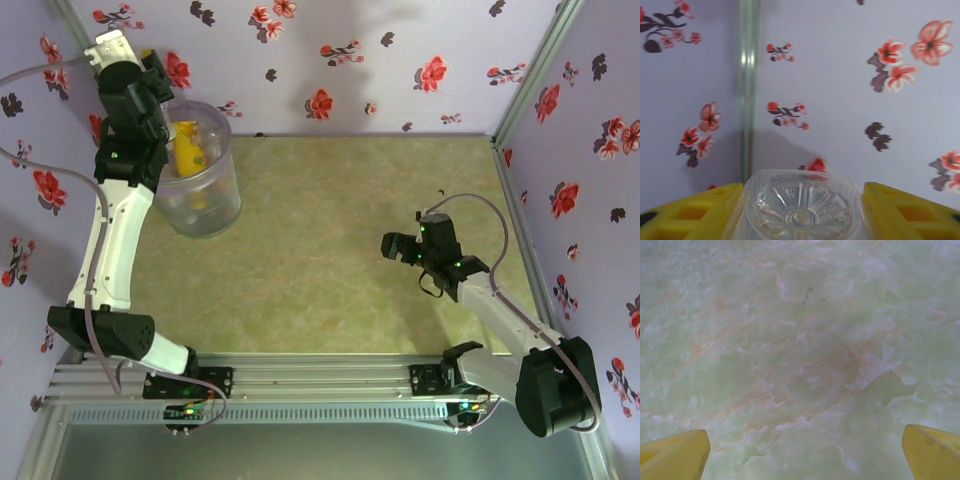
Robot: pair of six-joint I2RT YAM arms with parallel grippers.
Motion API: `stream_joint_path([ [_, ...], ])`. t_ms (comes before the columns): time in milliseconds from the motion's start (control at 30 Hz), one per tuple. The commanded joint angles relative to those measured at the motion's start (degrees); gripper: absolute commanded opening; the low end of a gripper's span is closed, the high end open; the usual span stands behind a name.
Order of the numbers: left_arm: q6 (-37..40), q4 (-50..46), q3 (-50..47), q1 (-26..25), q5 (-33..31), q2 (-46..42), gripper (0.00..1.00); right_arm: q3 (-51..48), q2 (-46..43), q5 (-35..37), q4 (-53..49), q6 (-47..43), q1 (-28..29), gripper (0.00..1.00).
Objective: Put the plastic bottles in the bin
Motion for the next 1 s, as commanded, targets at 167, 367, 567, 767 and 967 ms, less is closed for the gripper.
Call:
stream_joint_path([
  [167, 1.19, 11.62, -15.42, 1.92, -2.77, -2.51, 0.37, 1.08, 0.16, 2.02, -0.94, -2.3, -0.37, 0.99],
  [367, -3.29, 10.53, -21.42, 1.92, -2.51, -3.08, 0.36, 1.36, 1.1, 1.51, -0.47, -1.81, -0.32, 0.99],
  [567, -4.81, 9.33, -27.32, 1.91, -2.32, -3.41, 0.36, 1.41, 1.22, 1.41, -0.53, -1.69, -0.38, 0.99],
  [767, -6.08, 2.55, -28.62, 1.96, -2.03, -3.32, 0.36, 1.7, 1.5, 1.51, -0.69, -1.72, -0.39, 0.99],
  [967, -8.24, 0.39, -31.35, 2.21, -1.04, -2.92, 0.37, 1.67, 2.24, 0.9, 0.03, -1.21, -0.29, 0.99],
])
